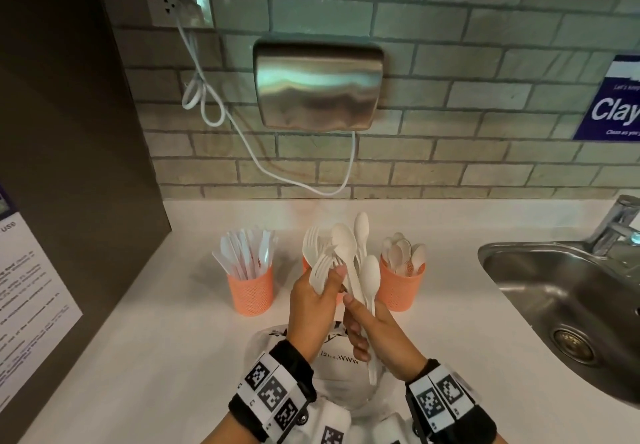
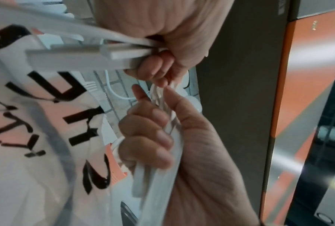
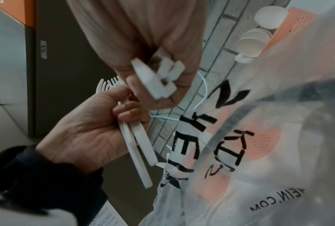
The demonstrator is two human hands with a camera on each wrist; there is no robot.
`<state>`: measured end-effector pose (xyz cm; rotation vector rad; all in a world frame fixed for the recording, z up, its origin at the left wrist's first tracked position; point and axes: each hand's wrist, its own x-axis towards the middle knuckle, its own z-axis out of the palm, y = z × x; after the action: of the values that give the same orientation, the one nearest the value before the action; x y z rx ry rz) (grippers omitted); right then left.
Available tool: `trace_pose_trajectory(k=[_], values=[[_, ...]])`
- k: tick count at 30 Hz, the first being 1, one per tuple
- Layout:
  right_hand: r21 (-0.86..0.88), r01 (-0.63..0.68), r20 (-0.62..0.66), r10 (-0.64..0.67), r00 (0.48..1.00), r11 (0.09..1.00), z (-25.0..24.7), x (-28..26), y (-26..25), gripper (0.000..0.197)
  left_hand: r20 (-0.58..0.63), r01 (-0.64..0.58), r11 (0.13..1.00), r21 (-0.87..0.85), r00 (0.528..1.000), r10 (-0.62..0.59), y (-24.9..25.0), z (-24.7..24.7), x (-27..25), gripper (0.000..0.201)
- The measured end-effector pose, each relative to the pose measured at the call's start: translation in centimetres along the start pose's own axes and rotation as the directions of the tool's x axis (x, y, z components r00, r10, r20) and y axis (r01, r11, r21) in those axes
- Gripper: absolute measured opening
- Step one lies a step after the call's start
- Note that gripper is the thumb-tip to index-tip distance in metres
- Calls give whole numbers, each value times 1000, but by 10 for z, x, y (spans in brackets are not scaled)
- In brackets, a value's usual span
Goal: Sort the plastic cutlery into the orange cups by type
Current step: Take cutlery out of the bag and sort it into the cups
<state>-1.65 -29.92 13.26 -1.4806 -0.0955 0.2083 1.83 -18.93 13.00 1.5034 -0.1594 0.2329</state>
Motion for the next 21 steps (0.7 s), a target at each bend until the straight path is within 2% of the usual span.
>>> trace_pose_trajectory(k=[3,6,10,13,15,19,21], values=[[11,17,-26,-17,1000,1000,2,-1,-1,24,-58,-48,999,21,997,49,0,1,-2,21],[45,47,-34,-45,998,998,3,-1,-3,21,-142,-39,999,-12,989,37,2,3,-4,19],[25,80,-39,-79,996,997,4,-2,-5,24,-176,32,988,-149,983,-59,10,3,-5,19],[-22,99,-67,-100,993,995,7,-1,-5,22,-87,69,982,-175,993,-85,9,3,-6,12],[-49,98,-75,-102,992,994,11,-3,-5,22,-36,84,983,-165,995,-91,8,5,-8,21],[-96,122,-75,-130,989,988,12,-7,-2,28,-116,171,953,-251,972,-205,9,5,-4,7],[-105,114,-81,-123,989,988,11,-6,0,25,-182,218,923,-316,941,-284,6,1,2,16]])
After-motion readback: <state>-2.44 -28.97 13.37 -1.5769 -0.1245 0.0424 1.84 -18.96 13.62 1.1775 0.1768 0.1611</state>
